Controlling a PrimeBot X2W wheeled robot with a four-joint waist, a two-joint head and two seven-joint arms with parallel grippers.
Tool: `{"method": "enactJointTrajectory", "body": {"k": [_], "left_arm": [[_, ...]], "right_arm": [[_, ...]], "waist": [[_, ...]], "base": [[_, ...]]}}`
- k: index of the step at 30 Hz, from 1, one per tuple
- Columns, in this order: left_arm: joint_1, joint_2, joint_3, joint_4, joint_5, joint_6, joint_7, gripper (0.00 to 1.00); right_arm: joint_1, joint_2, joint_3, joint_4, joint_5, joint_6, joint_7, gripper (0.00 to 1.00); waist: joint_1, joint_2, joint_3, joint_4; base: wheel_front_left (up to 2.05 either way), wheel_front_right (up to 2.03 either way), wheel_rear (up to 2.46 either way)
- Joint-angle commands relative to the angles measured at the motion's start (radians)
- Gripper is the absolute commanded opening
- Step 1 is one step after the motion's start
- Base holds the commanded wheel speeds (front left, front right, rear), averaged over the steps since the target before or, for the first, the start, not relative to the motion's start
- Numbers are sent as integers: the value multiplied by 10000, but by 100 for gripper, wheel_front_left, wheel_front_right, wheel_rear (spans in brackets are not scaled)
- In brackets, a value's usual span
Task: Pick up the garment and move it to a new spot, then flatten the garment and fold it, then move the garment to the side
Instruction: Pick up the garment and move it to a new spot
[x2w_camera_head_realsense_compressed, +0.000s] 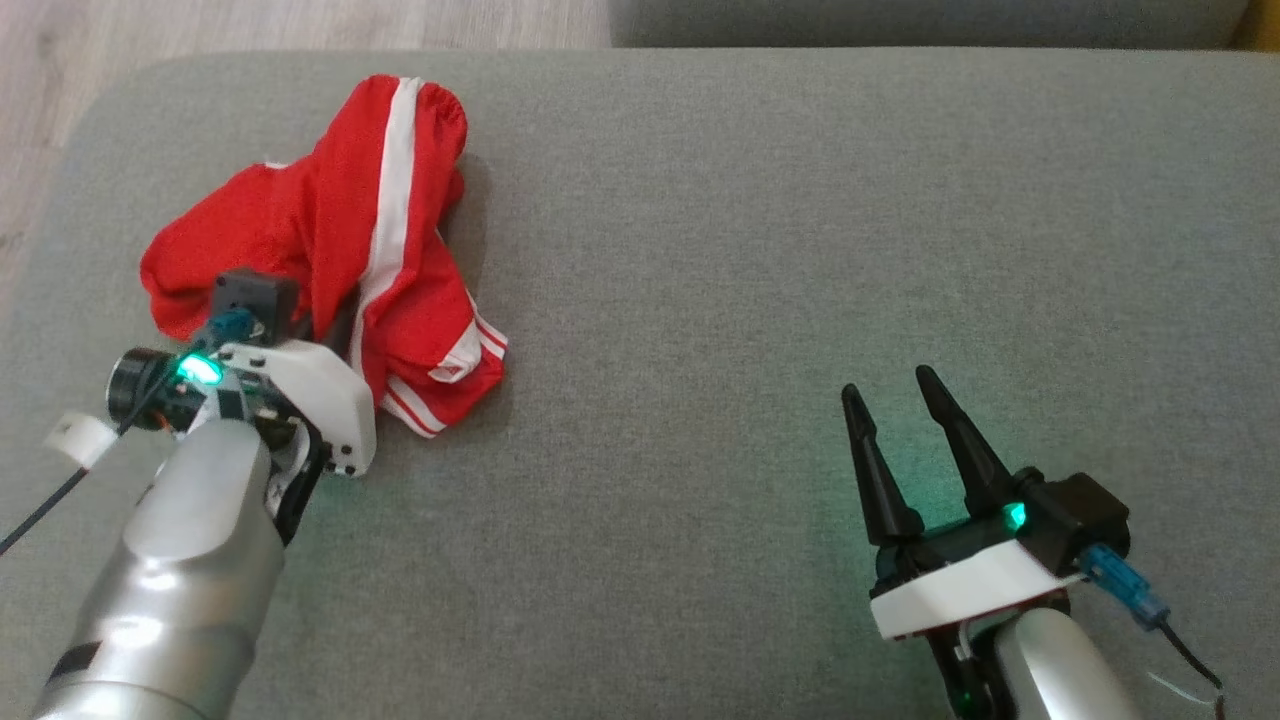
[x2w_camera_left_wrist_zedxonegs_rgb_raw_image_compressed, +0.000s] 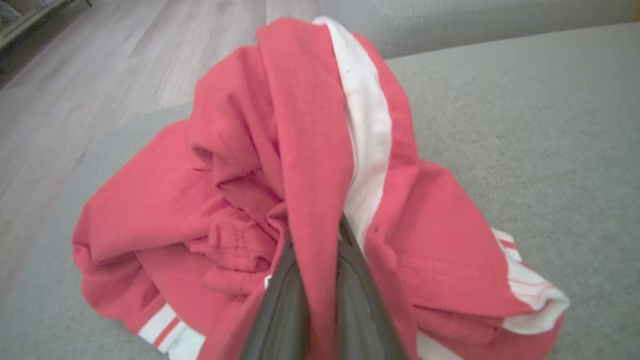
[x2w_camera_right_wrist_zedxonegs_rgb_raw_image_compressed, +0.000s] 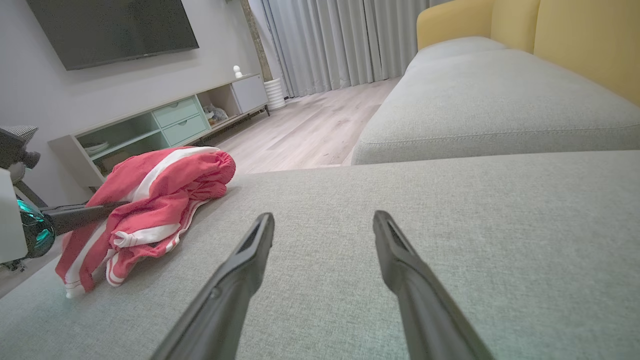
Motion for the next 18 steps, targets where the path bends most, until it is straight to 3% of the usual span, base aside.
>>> {"method": "enactJointTrajectory", "body": {"k": [1,10,18], "left_arm": [[-677,515,184,-261,-136,17,-416,0],[-1504,593,-250,-1613,-627,16,-2550,0],[-1859,727,-539,-3494,-1191,16,-2741,0]], "right_arm": [[-262,-47,188,-262,-7,-7,-111,100],[-8,-47,106,-214,107,-7,-111,100],[157,-47,197,-225,261,-7,-111,100]], "waist": [[-1,0,-136,6],[-1,0,-869,175],[-1,0,-1318,-17]], "base": [[0,0,0],[0,0,0],[0,0,0]]}}
